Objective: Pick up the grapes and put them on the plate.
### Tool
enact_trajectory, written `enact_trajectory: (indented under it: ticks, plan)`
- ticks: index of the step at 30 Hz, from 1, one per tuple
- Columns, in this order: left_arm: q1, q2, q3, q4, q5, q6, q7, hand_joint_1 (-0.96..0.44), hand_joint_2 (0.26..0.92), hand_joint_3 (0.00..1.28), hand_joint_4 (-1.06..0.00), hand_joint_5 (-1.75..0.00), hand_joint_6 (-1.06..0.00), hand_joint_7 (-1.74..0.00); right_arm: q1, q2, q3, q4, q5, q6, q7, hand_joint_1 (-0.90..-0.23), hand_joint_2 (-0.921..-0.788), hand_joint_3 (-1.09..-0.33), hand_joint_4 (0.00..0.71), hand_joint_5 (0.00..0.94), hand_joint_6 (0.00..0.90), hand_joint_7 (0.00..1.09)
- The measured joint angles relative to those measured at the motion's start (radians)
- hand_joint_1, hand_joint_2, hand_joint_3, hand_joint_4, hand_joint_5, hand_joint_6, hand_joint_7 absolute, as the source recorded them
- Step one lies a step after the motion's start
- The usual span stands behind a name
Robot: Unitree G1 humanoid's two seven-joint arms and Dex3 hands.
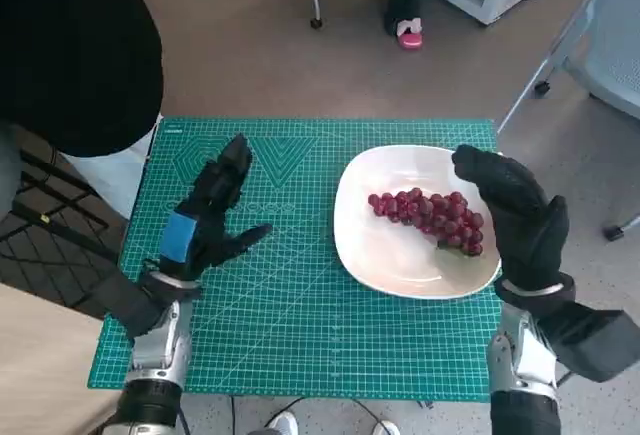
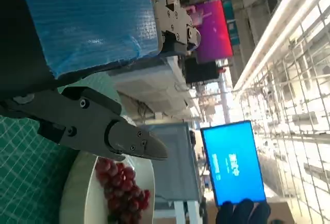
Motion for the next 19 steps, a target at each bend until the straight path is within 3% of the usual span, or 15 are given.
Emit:
enact_trajectory:
  ticks: [19]
  plan:
    - [0.01, 0.005, -0.001, -0.033, -0.006, 0.017, -0.008, -0.25, 0.921, 0.02, -0.17, -0.01, -0.29, -0.01, 0.0, 0.0, -0.001, -0.001, 0.0, 0.0, 0.0, -0.613, -0.921, -0.783, 0.35, 0.001, 0.041, 0.3]
